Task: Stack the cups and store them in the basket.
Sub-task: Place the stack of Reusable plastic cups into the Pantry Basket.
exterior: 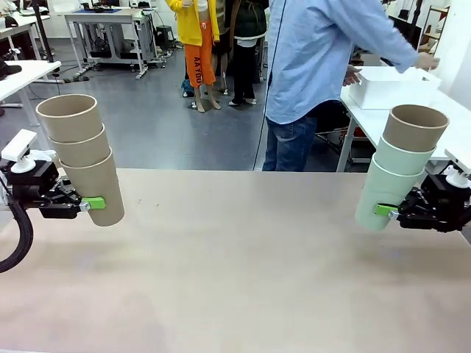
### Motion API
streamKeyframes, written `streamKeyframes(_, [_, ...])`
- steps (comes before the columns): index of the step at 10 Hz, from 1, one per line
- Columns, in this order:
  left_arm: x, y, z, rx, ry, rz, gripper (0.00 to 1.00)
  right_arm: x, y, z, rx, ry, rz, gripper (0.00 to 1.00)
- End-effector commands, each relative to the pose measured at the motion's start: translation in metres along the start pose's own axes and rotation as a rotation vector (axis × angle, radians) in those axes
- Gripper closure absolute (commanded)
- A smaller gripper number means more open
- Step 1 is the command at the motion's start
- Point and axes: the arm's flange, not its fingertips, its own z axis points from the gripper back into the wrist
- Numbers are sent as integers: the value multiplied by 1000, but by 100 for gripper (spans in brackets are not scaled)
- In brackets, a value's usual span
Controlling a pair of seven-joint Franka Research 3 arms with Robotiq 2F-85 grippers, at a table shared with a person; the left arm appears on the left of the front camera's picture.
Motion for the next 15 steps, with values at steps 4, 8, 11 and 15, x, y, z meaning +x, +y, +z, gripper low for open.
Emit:
streamKeyframes(4, [4, 1, 0, -7, -9, -7, 15, 5, -2, 1, -4, -7, 12, 16])
streamKeyframes(8, [4, 1, 0, -7, -9, -7, 15, 5, -2, 1, -4, -7, 12, 16])
streamKeyframes(11, [4, 1, 0, -7, -9, -7, 15, 5, -2, 1, -4, -7, 12, 16])
streamKeyframes(15, [4, 1, 0, -7, -9, -7, 15, 5, -2, 1, -4, -7, 12, 16])
